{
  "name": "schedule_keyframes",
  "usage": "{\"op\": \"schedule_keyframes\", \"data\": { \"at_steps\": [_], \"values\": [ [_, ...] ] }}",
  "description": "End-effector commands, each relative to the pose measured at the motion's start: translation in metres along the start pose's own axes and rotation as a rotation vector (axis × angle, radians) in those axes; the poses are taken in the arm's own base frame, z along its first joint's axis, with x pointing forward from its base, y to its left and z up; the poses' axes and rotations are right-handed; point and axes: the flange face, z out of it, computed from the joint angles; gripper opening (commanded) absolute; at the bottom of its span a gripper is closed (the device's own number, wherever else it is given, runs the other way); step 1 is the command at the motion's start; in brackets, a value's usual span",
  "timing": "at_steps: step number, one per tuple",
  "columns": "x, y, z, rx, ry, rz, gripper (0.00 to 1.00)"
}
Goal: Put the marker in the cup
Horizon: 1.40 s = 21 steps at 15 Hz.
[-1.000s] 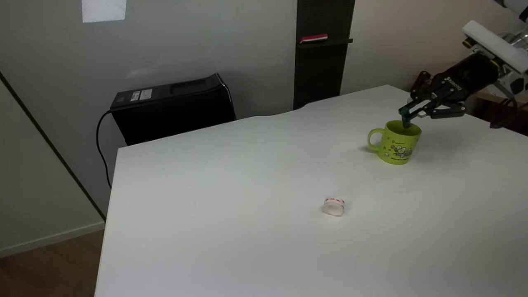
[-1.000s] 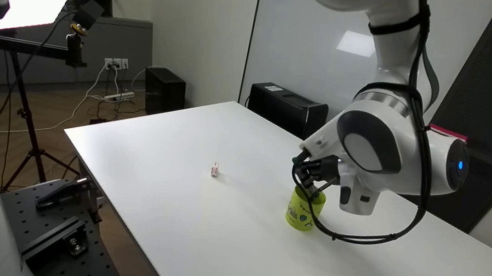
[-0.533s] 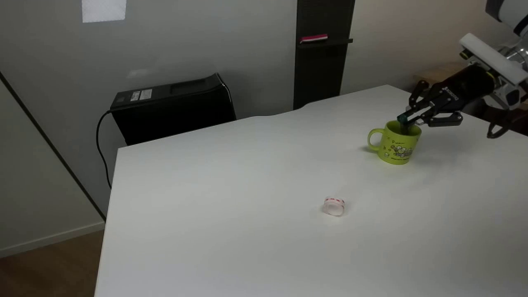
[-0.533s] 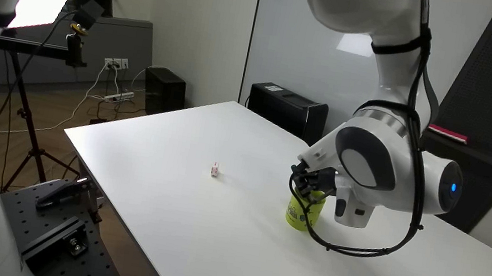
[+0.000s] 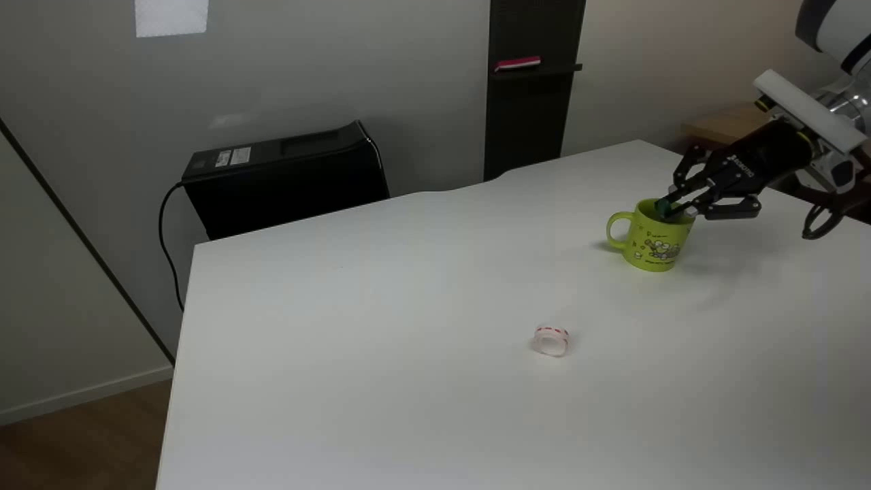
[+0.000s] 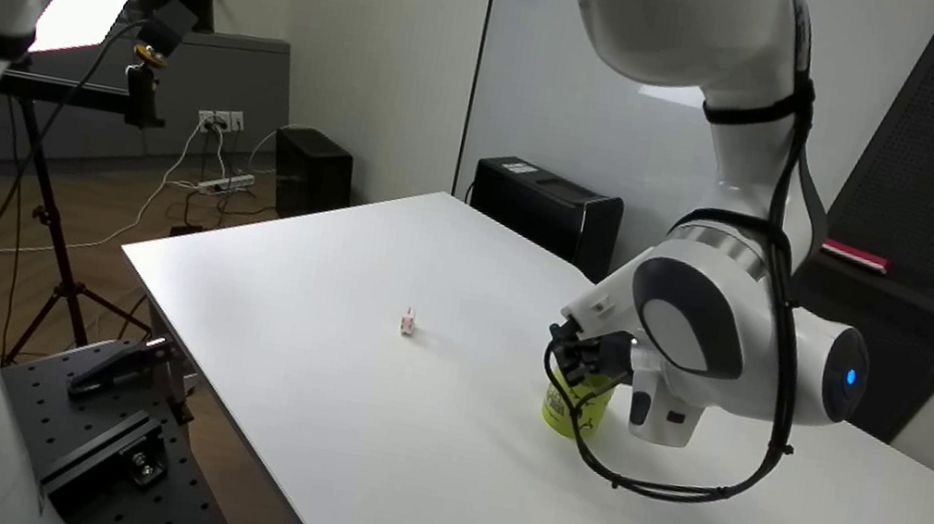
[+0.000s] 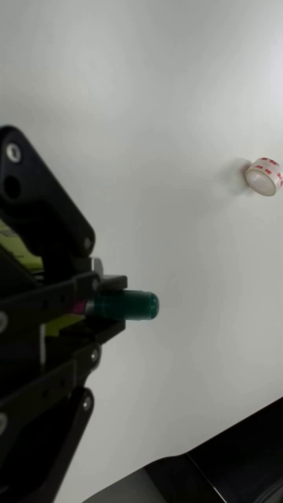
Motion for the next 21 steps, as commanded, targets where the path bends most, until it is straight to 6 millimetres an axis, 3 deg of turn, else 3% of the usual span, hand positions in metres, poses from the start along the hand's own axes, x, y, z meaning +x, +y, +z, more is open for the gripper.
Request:
{"op": "schedule_keyframes", "data": {
  "at_steps": [1,8,13,17,21],
  "values": [
    [0.000,-0.010,0.000,0.005,0.000,-0.002,0.51],
    [-0.007,-0.017,0.004,-0.004,-0.001,-0.021,0.98],
    [-0.018,-0.021,0.012,-0.037,0.027,-0.041,1.00],
    [-0.061,-0.035,0.044,-0.161,0.119,-0.147,1.00],
    [-0.115,-0.047,0.090,-0.303,0.188,-0.274,1.00]
  ]
}}
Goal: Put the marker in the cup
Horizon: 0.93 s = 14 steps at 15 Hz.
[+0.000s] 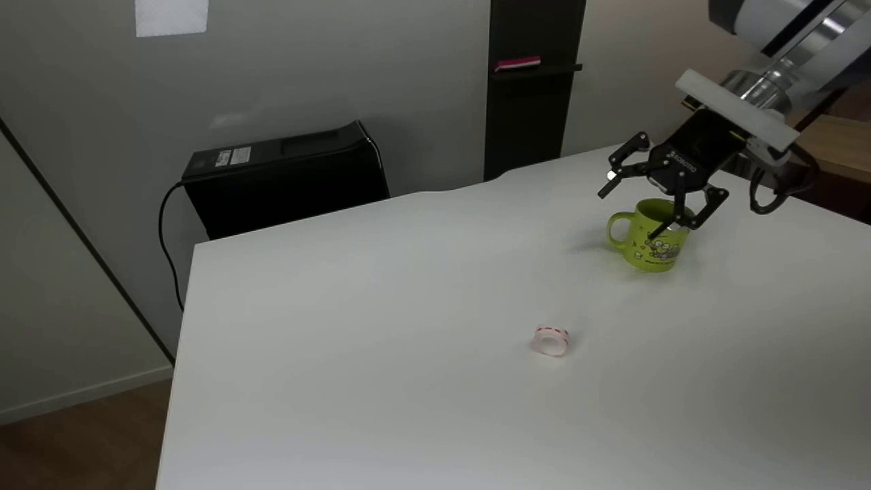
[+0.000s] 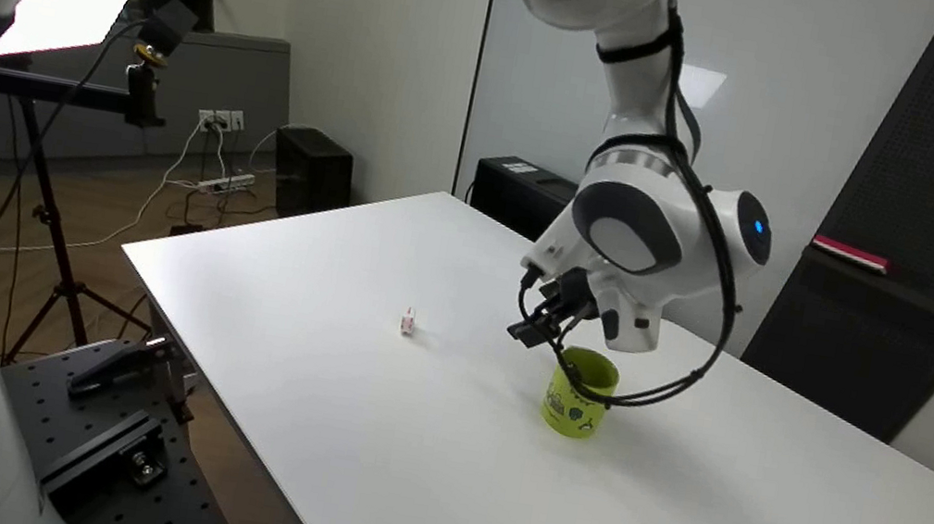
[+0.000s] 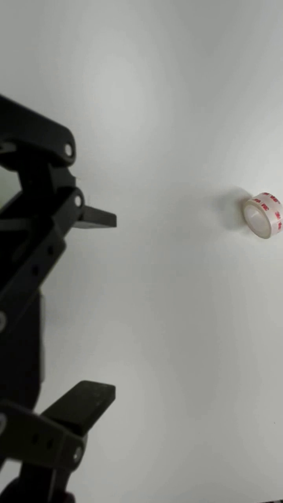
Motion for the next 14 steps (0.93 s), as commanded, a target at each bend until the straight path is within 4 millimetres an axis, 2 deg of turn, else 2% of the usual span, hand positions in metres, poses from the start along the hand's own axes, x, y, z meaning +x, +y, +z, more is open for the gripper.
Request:
{"op": "schedule_keyframes", "data": {
  "at_steps": [1,5,8,11,14],
  "values": [
    [-0.055,-0.028,0.022,-0.118,0.072,-0.085,1.00],
    [-0.114,-0.050,0.066,-0.300,0.174,-0.264,1.00],
    [-0.150,-0.056,0.097,-0.432,0.256,-0.408,1.00],
    [-0.175,-0.057,0.121,-0.557,0.361,-0.539,1.00],
    [-0.193,-0.058,0.135,-0.676,0.464,-0.675,1.00]
  ]
}}
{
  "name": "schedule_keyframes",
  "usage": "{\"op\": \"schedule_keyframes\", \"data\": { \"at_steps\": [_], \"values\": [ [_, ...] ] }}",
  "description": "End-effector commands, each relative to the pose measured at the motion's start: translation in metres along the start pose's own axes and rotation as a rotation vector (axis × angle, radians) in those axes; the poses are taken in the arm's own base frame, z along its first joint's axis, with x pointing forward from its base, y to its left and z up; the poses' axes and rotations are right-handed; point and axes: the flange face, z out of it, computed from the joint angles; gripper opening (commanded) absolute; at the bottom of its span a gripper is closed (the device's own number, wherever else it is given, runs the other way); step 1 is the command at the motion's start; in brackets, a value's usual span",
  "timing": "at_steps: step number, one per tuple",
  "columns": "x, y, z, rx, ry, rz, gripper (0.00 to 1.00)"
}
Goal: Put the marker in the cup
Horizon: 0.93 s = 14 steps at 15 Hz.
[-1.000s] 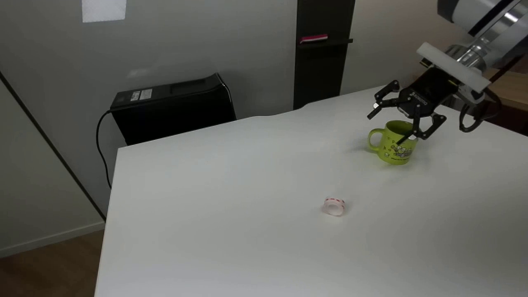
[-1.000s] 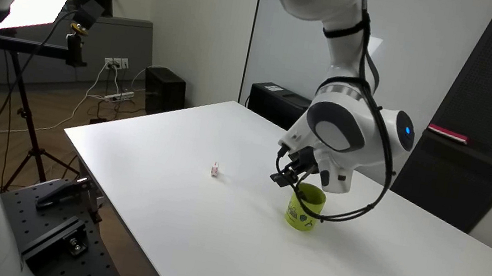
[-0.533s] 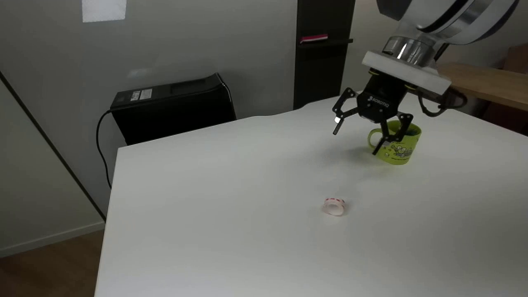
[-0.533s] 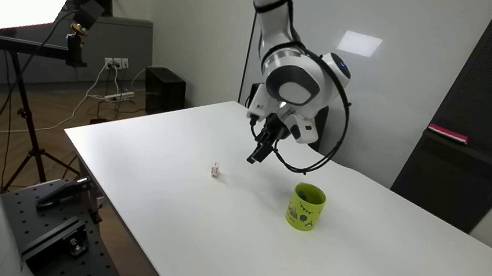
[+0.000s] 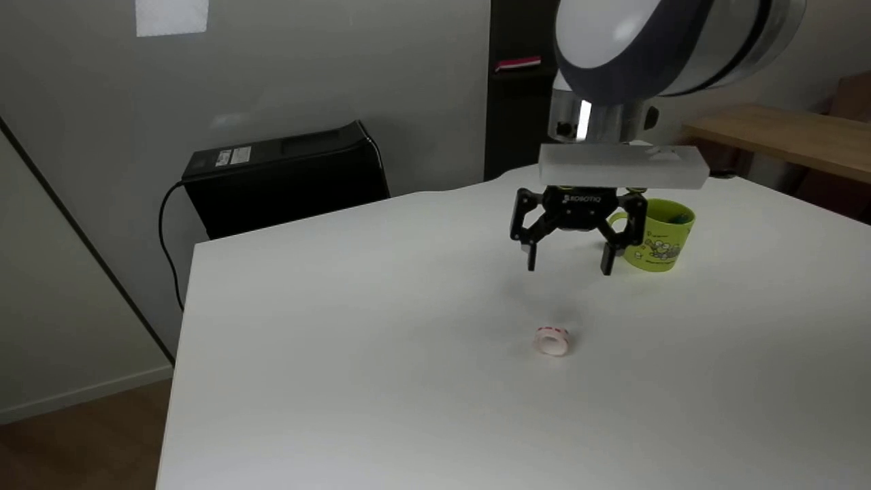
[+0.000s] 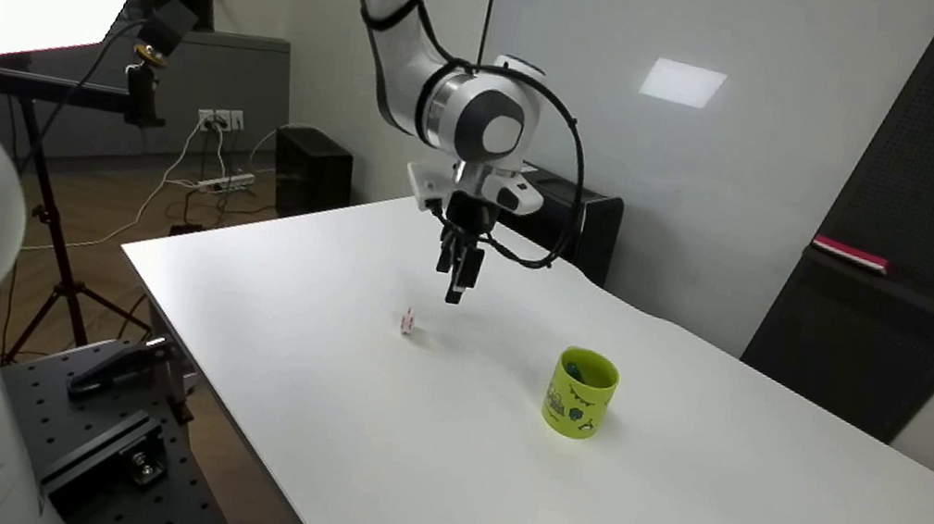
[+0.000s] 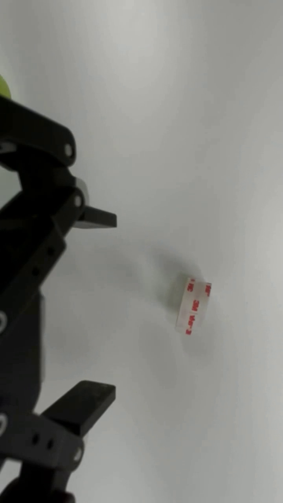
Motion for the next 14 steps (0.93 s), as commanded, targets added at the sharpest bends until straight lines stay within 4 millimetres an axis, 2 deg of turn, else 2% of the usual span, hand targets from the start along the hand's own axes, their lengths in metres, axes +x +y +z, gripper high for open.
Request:
{"op": "schedule_keyframes", "data": {
  "at_steps": [1,5,10,14],
  "values": [
    [-0.012,-0.014,-0.004,-0.129,0.133,-0.101,1.00],
    [-0.023,-0.026,-0.008,-0.153,0.264,-0.200,1.00],
    [-0.030,-0.032,-0.010,-0.056,0.291,-0.213,1.00],
    [-0.028,-0.035,-0.002,-0.073,0.277,-0.235,1.00]
  ]
}}
